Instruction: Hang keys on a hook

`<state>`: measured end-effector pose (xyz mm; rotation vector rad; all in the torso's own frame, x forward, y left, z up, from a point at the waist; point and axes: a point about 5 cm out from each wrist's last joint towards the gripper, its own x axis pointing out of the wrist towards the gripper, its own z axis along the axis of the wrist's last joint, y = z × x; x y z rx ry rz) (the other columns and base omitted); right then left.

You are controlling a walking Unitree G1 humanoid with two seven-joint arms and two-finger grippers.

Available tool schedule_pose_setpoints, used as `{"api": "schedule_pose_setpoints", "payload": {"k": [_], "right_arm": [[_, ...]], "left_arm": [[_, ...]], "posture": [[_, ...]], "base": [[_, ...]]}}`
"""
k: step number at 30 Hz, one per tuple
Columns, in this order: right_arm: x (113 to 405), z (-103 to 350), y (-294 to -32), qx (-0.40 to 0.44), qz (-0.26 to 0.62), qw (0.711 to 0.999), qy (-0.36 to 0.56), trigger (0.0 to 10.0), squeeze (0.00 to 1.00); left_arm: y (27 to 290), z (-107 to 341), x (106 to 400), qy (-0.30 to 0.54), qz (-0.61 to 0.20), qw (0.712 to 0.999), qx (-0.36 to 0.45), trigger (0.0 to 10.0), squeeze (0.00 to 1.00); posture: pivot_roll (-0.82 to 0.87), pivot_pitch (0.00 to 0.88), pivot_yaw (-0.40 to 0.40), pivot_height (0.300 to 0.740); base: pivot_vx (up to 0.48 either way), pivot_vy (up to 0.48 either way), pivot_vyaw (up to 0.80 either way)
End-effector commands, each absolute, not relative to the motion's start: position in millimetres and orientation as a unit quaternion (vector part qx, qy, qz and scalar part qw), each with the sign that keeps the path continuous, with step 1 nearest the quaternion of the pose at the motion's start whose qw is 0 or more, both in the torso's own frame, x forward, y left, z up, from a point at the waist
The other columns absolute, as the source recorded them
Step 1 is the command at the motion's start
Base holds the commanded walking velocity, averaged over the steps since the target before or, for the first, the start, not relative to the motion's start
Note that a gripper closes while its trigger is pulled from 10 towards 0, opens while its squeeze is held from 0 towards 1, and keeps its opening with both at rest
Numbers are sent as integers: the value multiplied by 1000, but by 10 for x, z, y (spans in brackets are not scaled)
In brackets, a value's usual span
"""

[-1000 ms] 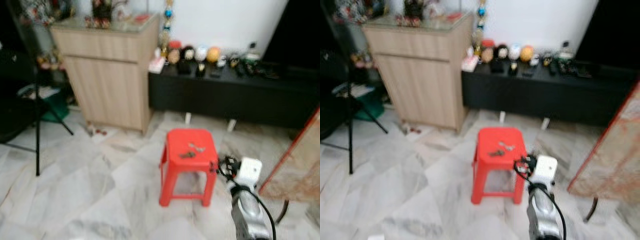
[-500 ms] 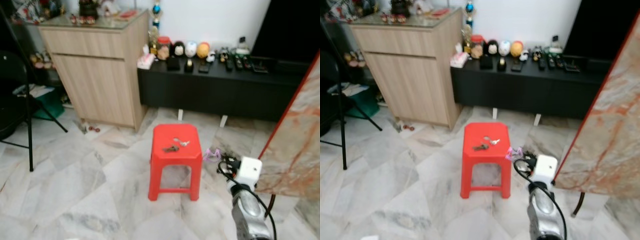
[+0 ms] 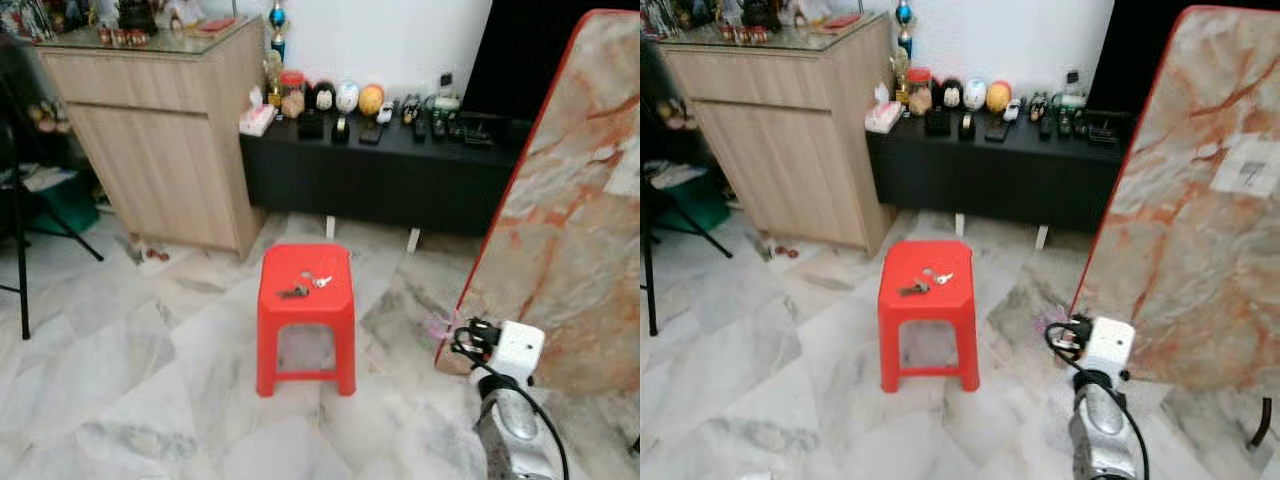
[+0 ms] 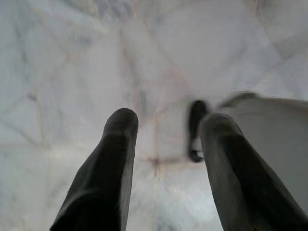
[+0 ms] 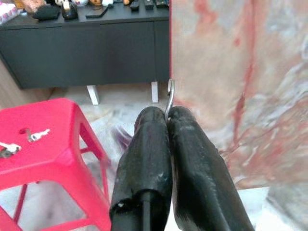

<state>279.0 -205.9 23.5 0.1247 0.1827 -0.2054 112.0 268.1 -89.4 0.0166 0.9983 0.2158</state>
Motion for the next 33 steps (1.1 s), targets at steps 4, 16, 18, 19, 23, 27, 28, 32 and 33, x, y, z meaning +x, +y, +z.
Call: {"api": "schedule_pose_setpoints", "payload": {"k": [4, 16, 18, 19, 23, 27, 28, 32, 33], "right_arm": [[2877, 331, -2006, 61, -93, 991, 69, 10000, 0], [2878, 334, -2018, 60, -93, 992, 68, 10000, 0], [2877, 334, -2020, 60, -92, 992, 68, 10000, 0], [2876, 334, -2021, 60, -92, 992, 68, 10000, 0], [2881, 336, -2014, 60, -93, 992, 66, 10000, 0], [2877, 338, -2010, 60, -92, 992, 64, 10000, 0], [2877, 337, -2006, 59, -91, 992, 64, 10000, 0], [2885, 343, -2002, 60, -90, 992, 64, 10000, 0], [2890, 347, -2001, 60, -90, 992, 64, 10000, 0]], "left_arm": [[2605, -922, 1107, 478, 103, 872, -3, 10000, 0], [2112, -998, 1299, 479, 82, 874, -20, 10000, 0], [2082, -997, 1320, 477, 81, 875, -23, 10000, 0], [2073, -996, 1327, 477, 81, 875, -23, 10000, 0], [2083, -984, 1367, 476, 84, 875, -24, 10000, 0], [2178, -970, 1353, 475, 89, 875, -25, 10000, 0], [2252, -963, 1326, 475, 92, 875, -27, 10000, 0], [2340, -958, 1271, 475, 100, 874, -28, 10000, 0], [2357, -958, 1255, 476, 101, 873, -28, 10000, 0]], "posture": [[136, 0, -47, 740], [136, 0, -52, 740], [135, 0, -52, 740], [135, 0, -52, 740], [135, 0, -50, 740], [136, 0, -52, 740], [135, 0, -53, 740], [137, 0, -56, 740], [137, 0, -56, 740]], "base": [[0, -315, 0], [0, -148, 0], [0, 0, 0], [0, 0, 0], [0, 0, 0], [0, 0, 0], [0, 0, 0], [0, 0, 0], [0, 0, 0]]}}
